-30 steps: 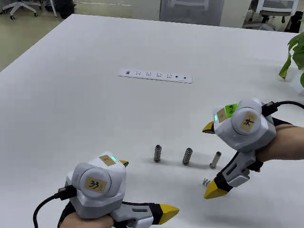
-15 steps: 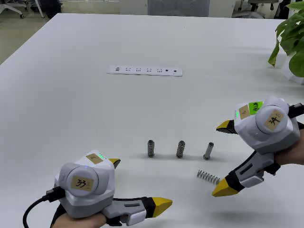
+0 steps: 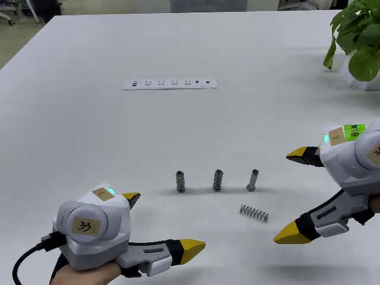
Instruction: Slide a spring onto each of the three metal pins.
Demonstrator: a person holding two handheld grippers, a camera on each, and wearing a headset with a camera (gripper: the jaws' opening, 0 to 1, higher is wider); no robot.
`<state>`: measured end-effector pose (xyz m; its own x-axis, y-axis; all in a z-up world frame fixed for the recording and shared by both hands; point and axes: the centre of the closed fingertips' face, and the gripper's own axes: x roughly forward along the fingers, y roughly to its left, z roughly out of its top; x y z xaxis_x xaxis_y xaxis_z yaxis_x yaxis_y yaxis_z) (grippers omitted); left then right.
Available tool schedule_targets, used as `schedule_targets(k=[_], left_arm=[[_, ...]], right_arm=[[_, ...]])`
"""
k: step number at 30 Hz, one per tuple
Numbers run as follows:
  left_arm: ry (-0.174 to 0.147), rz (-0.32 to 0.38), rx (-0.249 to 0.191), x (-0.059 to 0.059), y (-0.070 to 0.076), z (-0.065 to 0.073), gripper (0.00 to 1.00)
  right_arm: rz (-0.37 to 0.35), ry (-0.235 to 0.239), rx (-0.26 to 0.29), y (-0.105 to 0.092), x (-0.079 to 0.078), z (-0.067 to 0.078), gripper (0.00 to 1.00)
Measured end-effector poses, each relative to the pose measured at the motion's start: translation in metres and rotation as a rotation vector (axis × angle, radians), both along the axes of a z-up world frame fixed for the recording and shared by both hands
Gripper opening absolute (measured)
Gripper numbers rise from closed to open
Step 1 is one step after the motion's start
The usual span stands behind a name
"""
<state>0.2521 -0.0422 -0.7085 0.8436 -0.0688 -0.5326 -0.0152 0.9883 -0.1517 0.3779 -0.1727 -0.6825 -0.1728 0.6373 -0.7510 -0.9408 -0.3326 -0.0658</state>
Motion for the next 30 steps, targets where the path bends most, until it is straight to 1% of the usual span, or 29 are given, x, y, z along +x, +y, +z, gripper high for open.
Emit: schedule_targets(k=[7,9,13,16,20,24,28,30], left_arm=[[0.022,-0.052,0.017,0.0,0.001,-0.003,1.0],[0.03,-0.065,0.023,-0.002,-0.001,-0.003,1.0],[0.033,-0.086,0.025,0.0,-0.001,-0.001,1.0],[0.034,-0.108,0.026,0.0,-0.004,0.0,1.0],[0.04,-0.126,0.031,0.0,-0.004,-0.002,1.0],[0.049,-0.144,0.035,-0.001,-0.005,-0.002,1.0],[0.058,-0.177,0.039,0.0,-0.009,-0.002,1.0],[0.063,-0.19,0.049,0.002,-0.011,-0.002,1.0]], right_arm=[[-0.07,0.026,0.038,-0.013,-0.001,0.002,0.99],[-0.09,0.032,0.05,-0.017,-0.002,0.003,0.99],[-0.131,0.044,0.068,-0.025,-0.001,0.004,0.99],[-0.145,0.045,0.069,-0.031,-0.002,0.004,0.99],[-0.166,0.049,0.071,-0.036,-0.003,0.003,0.99],[-0.18,0.052,0.075,-0.038,-0.002,0.003,0.99],[-0.186,0.054,0.077,-0.038,-0.004,0.003,0.99],[-0.189,0.055,0.078,-0.038,-0.005,0.004,0.99]])
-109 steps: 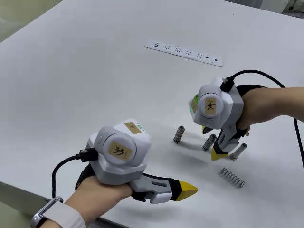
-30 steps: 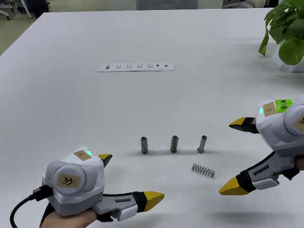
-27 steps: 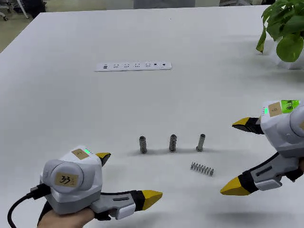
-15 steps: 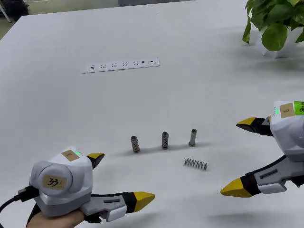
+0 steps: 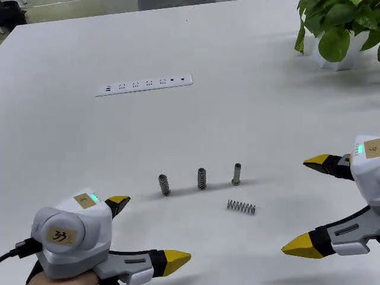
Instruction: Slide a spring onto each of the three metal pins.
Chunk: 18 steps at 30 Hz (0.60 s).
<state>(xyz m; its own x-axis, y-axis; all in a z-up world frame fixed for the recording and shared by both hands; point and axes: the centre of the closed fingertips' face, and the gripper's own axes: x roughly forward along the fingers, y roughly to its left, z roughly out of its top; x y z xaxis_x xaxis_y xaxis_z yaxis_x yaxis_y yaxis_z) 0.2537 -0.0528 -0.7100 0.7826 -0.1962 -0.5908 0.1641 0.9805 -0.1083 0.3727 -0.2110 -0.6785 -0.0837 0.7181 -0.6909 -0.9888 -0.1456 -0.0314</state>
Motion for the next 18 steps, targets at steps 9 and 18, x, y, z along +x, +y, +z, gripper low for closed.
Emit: schedule_targets(k=[9,18], left_arm=[[0.003,-0.017,0.003,0.006,0.001,0.0,1.0],[-0.02,-0.15,0.006,0.022,-0.034,0.016,0.94]], right_arm=[[-0.031,0.006,0.03,-0.001,0.003,0.005,0.99],[-0.044,0.019,0.031,-0.004,0.0,0.001,0.99]])
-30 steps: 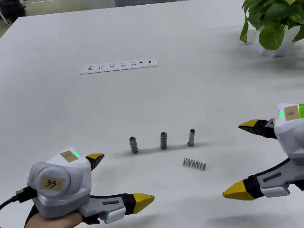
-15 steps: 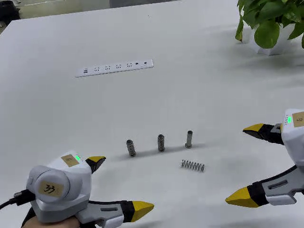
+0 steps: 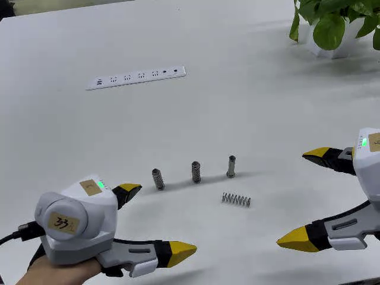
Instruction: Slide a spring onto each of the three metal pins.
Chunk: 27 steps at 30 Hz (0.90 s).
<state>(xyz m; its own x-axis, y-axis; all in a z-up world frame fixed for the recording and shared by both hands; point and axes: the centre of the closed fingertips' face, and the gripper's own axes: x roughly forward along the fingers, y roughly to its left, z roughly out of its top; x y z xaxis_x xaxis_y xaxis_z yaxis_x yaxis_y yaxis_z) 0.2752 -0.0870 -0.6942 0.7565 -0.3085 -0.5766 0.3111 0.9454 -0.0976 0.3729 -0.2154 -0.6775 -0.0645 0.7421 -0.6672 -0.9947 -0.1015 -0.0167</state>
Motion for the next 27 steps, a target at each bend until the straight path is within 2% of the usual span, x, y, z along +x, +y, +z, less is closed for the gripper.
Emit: schedule_targets(k=[5,8,9,13,18,20,22,24,27], left_arm=[[0.005,-0.107,0.01,0.018,-0.022,0.002,0.91],[0.029,-0.167,0.024,0.027,-0.03,-0.004,0.87],[0.043,-0.183,0.025,0.028,-0.032,-0.006,0.85],[0.054,-0.258,0.023,0.039,-0.045,-0.008,0.73],[0.065,-0.317,0.055,0.051,-0.054,-0.012,0.68],[0.068,-0.326,0.052,0.057,-0.058,-0.012,0.65],[0.067,-0.335,0.062,0.062,-0.059,-0.015,0.65],[0.082,-0.341,0.083,0.067,-0.058,-0.019,0.63],[0.085,-0.353,0.085,0.073,-0.063,-0.023,0.6]], right_arm=[[-0.01,0.007,0.004,-0.005,0.0,-0.001,0.99],[-0.016,0.009,0.002,-0.008,0.0,-0.002,0.99],[-0.018,0.01,0.001,-0.009,0.0,-0.003,0.99],[-0.032,0.021,0.002,-0.014,-0.002,-0.005,0.99],[-0.047,0.033,0.002,-0.02,-0.004,-0.008,0.99],[-0.051,0.036,0.003,-0.022,-0.004,-0.009,0.99],[-0.057,0.04,0.004,-0.023,-0.004,-0.01,0.99],[-0.061,0.044,0.004,-0.024,-0.005,-0.011,0.98],[-0.065,0.051,0.004,-0.026,-0.005,-0.013,0.98]])
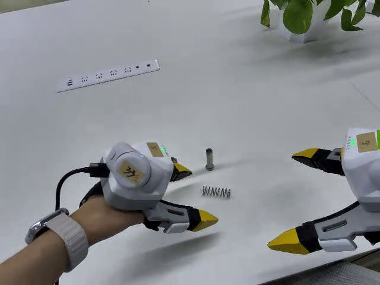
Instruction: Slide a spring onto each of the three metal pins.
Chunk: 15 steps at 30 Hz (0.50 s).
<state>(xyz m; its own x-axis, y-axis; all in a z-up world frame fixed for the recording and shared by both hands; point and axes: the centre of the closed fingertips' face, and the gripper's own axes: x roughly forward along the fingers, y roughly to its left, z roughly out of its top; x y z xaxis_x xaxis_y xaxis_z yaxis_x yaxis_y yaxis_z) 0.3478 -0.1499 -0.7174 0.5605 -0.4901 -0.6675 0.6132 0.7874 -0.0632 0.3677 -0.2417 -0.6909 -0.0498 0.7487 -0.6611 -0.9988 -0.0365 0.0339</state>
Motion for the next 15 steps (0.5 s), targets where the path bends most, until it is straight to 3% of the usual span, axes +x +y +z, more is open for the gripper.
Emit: schedule_targets(k=[2,4,7,15], left_arm=[[-0.006,-0.012,0.044,0.004,0.001,-0.005,0.56],[0.001,-0.006,0.029,0.007,-0.001,-0.007,0.52],[-0.001,-0.003,0.057,0.012,-0.001,-0.011,0.47],[0.022,-0.003,0.08,0.018,-0.001,-0.021,0.33]], right_arm=[[0.0,0.005,-0.002,-0.002,-0.001,-0.001,0.98],[0.0,0.009,-0.001,-0.003,-0.001,-0.002,0.98],[-0.001,0.016,-0.001,-0.004,-0.002,-0.003,0.98],[0.001,0.028,-0.007,-0.006,-0.005,-0.006,0.98]])
